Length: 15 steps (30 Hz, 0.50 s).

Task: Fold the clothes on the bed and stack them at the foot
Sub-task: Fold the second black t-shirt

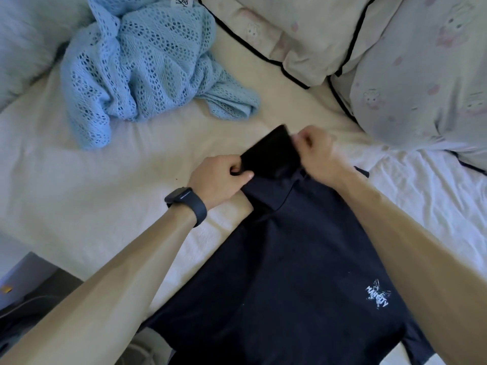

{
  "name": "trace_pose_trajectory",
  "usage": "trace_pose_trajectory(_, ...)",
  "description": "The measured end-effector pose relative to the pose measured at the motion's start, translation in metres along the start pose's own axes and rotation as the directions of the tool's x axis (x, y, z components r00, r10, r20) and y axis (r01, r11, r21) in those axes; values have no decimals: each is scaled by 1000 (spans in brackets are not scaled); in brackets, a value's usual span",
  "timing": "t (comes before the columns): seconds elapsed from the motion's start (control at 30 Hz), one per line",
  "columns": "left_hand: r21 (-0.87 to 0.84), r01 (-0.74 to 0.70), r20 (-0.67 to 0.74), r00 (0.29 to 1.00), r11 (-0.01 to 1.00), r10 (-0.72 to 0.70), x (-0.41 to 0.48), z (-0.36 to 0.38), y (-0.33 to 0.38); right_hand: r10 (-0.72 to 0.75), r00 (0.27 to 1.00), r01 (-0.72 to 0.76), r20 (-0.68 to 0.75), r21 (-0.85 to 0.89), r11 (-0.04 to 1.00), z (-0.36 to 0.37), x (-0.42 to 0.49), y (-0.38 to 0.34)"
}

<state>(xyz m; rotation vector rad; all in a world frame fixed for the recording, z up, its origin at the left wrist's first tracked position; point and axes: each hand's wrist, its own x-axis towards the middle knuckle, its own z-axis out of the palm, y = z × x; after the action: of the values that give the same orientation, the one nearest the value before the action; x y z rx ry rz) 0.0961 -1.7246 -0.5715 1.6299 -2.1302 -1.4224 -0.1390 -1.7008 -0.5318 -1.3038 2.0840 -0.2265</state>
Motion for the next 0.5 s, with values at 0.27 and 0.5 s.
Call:
trace_pose_trajectory(0.27,-164,202,-19,978,966,-207,-2,11,-9,203,976,-216,78,259,941,13,13,6)
trace_pose_trajectory(0.5,-206,187,-42,979,960,-199,17,4,-5,-5,993,-11,-117,-137,991,24,27,-13)
